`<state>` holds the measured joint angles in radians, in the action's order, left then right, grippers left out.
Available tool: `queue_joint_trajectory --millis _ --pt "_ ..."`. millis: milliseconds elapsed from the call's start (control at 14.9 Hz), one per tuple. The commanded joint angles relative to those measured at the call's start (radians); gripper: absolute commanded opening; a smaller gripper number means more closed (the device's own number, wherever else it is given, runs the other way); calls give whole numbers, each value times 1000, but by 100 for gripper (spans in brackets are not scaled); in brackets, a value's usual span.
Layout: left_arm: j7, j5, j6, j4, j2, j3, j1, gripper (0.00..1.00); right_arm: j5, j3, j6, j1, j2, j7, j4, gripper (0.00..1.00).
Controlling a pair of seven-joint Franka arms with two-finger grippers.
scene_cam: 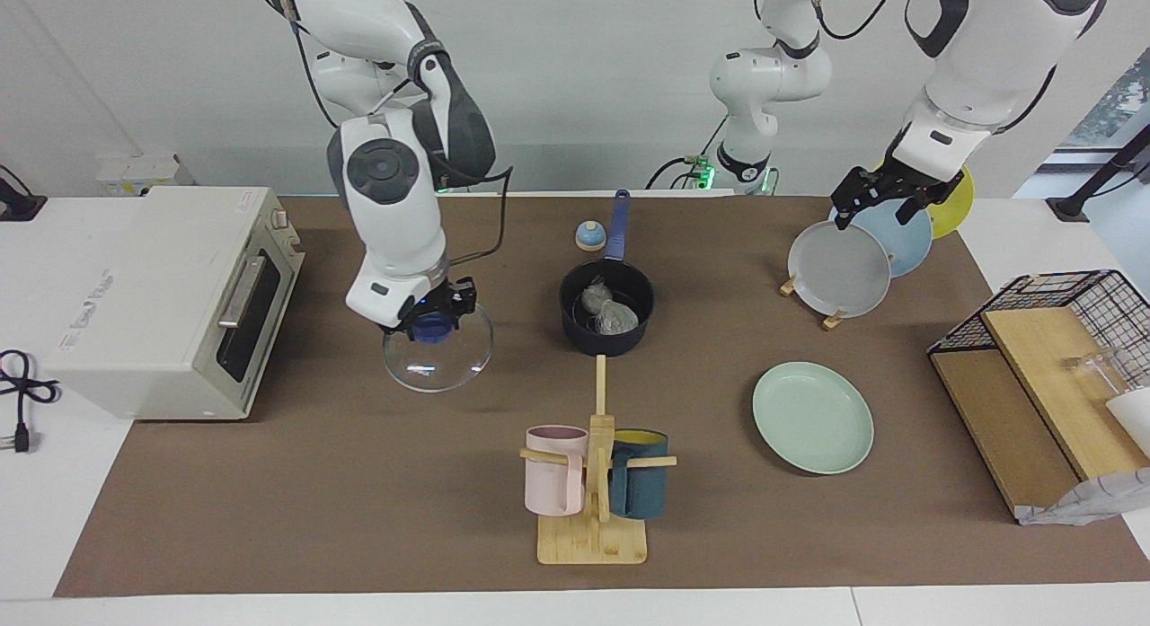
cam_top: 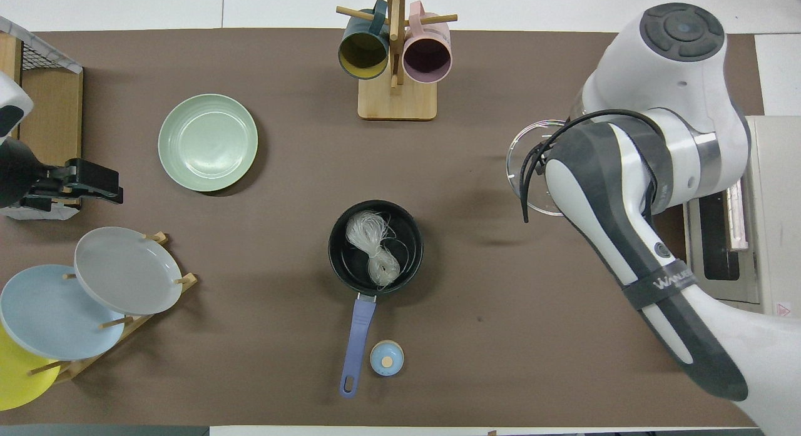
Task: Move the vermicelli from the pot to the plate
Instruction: 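Carry the lid away with the right gripper while the left gripper reaches the saucepan, then set the lid down with the right gripper while the left gripper grasps vermicelli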
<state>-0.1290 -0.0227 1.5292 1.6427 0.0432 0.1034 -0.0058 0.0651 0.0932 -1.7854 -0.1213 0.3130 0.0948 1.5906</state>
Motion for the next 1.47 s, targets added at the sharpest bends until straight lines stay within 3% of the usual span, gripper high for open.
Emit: queue_joint_trajectory --millis 0,134,335,603,737,1005,1072,1139,1273,1407 --pt "-3 -2 -8 14 23 9 -2 100 18 14 -133 60 -67 69 156 44" --pt "-68 -11 20 32 26 16 -35 100 28 13 -248 75 -84 72 247 44" --pt "-261 -71 118 100 44 15 -204 100 62 14 -348 94 -80 71 298 44" --pt "-549 -86 343 214 -23 15 -483 100 50 16 -399 115 -22 37 299 44" --pt "-631 -86 487 282 -93 15 -596 100 44 16 -419 124 -3 34 311 44" --pt "-701 -86 615 348 -157 15 -658 100 35 14 -431 115 0 39 324 46" --pt "-708 -86 627 348 -178 15 -661 100 33 14 -434 121 1 40 333 49" --pt "-712 -86 646 356 -189 13 -672 100 33 14 -448 123 0 37 347 59" --pt "-701 -85 670 374 -197 12 -666 100 33 14 -457 123 0 34 350 95" --pt "-670 -76 680 378 -209 10 -652 100 35 16 -448 124 -2 36 339 100"
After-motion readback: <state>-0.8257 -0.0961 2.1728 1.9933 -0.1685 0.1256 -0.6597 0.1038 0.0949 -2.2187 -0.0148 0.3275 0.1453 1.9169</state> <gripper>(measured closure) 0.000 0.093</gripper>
